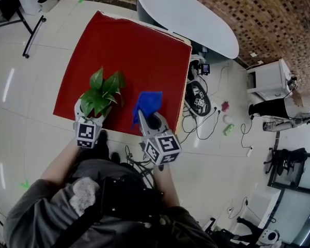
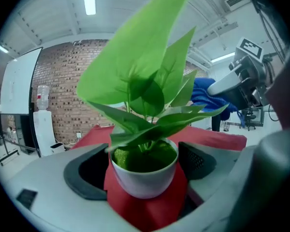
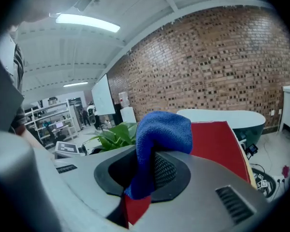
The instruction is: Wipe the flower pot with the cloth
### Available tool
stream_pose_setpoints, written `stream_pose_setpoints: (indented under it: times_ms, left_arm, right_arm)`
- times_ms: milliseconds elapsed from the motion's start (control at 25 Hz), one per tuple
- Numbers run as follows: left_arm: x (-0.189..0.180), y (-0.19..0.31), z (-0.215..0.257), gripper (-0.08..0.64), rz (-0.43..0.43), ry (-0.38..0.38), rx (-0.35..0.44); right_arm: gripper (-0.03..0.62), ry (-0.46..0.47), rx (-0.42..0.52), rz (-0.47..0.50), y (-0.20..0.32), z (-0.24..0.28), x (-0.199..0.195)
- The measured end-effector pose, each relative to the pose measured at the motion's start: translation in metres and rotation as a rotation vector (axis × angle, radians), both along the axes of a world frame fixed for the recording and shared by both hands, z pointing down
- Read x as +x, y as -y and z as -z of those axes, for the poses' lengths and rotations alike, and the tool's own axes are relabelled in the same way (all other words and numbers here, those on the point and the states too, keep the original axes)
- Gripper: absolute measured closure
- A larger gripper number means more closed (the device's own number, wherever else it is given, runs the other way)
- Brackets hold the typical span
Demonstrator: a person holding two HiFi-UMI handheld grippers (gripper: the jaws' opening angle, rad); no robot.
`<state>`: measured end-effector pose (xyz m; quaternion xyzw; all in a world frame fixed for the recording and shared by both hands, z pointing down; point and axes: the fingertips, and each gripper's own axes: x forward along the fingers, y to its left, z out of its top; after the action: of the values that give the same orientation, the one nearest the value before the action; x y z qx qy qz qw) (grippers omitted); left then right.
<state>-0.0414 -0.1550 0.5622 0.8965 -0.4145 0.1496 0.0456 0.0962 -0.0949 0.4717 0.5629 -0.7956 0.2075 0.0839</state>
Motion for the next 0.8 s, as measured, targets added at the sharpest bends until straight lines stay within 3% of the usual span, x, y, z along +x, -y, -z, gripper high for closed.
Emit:
stream_pose_setpoints:
  times_ms: [240,440,800]
  left_arm:
    - [-0.002,0.004,-0.004,0.097,-0.085,0.002,0.023]
    - [-0.001,0.008,-0.005,0.097,-0.144,-0.007,0.031]
    - [0.002,0.017,-0.006,0.098,-0.170,-0.032,0.022]
  right_arm:
    - [0.517,0.103,-0.132,0.029,0.020,-0.053,-0.031]
    - [0.517,0.192,-0.169,0.088,0.048,-0.073,-0.063]
    - [0.517,0.362,-0.206,0.066,0.080,-0.095,-0.079]
